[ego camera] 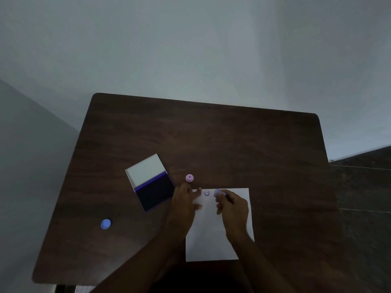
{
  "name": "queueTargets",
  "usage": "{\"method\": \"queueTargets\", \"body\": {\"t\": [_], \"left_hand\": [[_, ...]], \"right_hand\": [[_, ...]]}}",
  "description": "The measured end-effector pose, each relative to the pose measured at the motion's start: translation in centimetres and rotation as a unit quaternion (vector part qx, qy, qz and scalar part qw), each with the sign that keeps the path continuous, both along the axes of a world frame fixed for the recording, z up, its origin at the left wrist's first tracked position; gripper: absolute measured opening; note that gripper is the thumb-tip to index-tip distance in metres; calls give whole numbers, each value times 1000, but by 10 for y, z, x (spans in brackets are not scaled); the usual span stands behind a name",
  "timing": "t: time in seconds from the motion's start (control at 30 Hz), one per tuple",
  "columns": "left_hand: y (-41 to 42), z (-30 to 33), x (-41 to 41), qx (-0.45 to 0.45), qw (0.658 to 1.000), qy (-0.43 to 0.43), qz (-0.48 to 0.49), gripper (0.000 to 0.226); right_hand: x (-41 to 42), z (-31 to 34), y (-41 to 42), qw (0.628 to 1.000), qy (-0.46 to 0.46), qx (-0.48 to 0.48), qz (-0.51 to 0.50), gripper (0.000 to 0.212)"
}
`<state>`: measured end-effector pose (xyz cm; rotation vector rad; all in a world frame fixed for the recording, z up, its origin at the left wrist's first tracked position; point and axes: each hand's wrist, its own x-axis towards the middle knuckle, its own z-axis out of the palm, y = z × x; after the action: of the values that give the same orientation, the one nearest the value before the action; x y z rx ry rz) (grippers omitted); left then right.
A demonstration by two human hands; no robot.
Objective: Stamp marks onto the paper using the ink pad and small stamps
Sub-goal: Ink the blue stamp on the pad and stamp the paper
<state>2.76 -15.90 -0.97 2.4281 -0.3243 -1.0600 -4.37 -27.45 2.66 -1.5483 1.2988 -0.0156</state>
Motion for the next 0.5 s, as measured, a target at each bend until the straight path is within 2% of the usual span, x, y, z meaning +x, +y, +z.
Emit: {"method": "queueTargets", "body": {"t": [0.03,0.17,0.27,0.37,0.5], "left_hand": [[1,-1,-1,-1,1000,-14,9,63],[5,-1,0,10,996,-69,-56,64],[9,0,-3,-10,995,-82,-55,63],[14,5,-6,-48,996,-67,17,56],[30,17,-13,-78,990,-121,9,41]], "right_hand": [[1,1,-1,998,-15,46,-39,12],[4,2,-1,963,-40,222,-145,11],[4,2,3,947,-63,267,-164,14],[3,5,8,935,-77,296,-179,14],[5,10,16,917,-91,347,-174,21]]}}
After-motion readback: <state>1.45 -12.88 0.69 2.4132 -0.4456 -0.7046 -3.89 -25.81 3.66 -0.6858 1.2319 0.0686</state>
